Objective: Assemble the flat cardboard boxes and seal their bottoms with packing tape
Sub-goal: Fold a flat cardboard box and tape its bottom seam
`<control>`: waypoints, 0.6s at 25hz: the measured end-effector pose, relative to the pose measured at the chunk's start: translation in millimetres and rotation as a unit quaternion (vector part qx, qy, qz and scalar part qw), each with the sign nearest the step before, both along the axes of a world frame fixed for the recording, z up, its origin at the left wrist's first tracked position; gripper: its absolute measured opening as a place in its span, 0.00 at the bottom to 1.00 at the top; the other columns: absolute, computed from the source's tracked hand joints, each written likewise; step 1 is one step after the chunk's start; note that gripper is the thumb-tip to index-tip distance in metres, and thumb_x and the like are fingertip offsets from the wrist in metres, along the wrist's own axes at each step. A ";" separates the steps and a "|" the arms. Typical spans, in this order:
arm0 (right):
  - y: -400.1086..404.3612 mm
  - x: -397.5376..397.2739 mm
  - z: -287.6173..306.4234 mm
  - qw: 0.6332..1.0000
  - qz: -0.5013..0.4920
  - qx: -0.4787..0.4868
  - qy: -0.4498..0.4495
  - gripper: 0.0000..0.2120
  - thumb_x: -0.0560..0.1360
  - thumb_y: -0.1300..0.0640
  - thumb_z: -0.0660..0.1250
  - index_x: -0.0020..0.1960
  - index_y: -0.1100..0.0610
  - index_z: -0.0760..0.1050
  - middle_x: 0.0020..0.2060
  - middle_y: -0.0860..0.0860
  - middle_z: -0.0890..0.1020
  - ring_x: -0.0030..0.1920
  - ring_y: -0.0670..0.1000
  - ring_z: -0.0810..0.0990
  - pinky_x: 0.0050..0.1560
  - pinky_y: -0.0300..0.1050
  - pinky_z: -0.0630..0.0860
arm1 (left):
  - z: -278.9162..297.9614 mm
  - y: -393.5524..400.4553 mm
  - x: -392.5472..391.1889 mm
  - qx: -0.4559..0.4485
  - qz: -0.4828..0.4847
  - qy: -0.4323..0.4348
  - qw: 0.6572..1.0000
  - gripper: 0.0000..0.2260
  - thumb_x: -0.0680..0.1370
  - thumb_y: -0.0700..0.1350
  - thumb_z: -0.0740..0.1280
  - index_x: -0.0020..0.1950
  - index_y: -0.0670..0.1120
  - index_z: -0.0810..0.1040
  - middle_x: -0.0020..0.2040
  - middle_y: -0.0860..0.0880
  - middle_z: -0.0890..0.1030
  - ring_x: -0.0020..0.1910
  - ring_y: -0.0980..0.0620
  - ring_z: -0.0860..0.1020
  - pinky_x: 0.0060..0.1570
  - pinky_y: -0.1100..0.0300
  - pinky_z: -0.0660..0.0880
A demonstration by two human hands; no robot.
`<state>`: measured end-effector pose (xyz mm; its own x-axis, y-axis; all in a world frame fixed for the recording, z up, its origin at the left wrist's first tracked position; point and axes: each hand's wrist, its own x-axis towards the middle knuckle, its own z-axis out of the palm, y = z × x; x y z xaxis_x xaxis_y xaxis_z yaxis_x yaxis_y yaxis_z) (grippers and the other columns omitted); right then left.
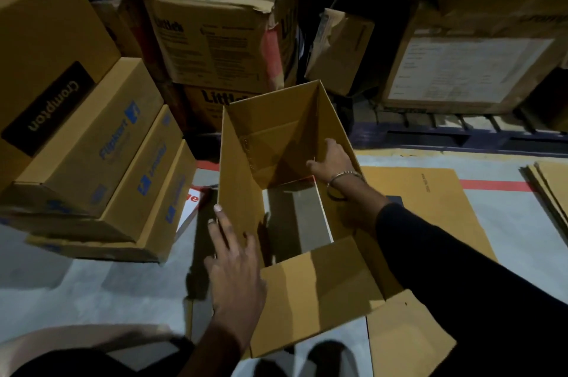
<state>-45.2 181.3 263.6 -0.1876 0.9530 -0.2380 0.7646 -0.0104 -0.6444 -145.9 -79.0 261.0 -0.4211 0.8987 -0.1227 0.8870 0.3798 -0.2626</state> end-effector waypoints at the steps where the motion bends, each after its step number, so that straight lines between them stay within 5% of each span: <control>1: -4.2 2.2 4.4 1.000 -0.002 -0.009 0.014 0.39 0.77 0.52 0.74 0.81 0.54 0.58 0.76 0.55 0.67 0.74 0.59 0.70 0.71 0.56 0.71 | -0.2 -0.2 -0.3 0.002 0.002 0.000 1.000 0.40 0.75 0.65 0.71 0.79 0.50 0.60 0.77 0.27 0.30 0.80 0.29 0.49 0.65 0.46 0.76; 7: -75.5 50.0 9.2 0.997 -0.033 -0.045 0.046 0.35 0.77 0.52 0.74 0.79 0.51 0.62 0.74 0.53 0.71 0.72 0.55 0.73 0.68 0.55 0.74 | -3.4 3.0 8.9 0.010 -0.014 -0.010 1.000 0.38 0.74 0.62 0.73 0.78 0.51 0.62 0.79 0.27 0.33 0.80 0.29 0.50 0.69 0.43 0.72; 12: -102.3 77.5 47.4 0.966 -0.073 -0.196 0.152 0.31 0.76 0.54 0.76 0.74 0.50 0.68 0.58 0.48 0.76 0.52 0.51 0.78 0.60 0.57 0.80 | -2.7 6.9 16.0 0.010 -0.006 -0.006 1.000 0.38 0.71 0.61 0.77 0.76 0.51 0.67 0.80 0.28 0.35 0.80 0.29 0.50 0.66 0.45 0.73; 15: -74.5 69.8 60.5 0.994 0.009 -0.104 0.019 0.36 0.75 0.50 0.76 0.78 0.50 0.64 0.70 0.54 0.72 0.66 0.57 0.75 0.63 0.55 0.76 | 5.4 8.4 21.6 0.001 0.008 -0.026 1.000 0.36 0.73 0.57 0.77 0.77 0.51 0.66 0.80 0.29 0.37 0.78 0.32 0.55 0.63 0.49 0.77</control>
<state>24.6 106.7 324.2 -0.2168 0.8803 -0.4220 0.7416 -0.1326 -0.6576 -124.3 -70.6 266.3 -0.4283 0.8923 -0.1424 0.8932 0.3942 -0.2162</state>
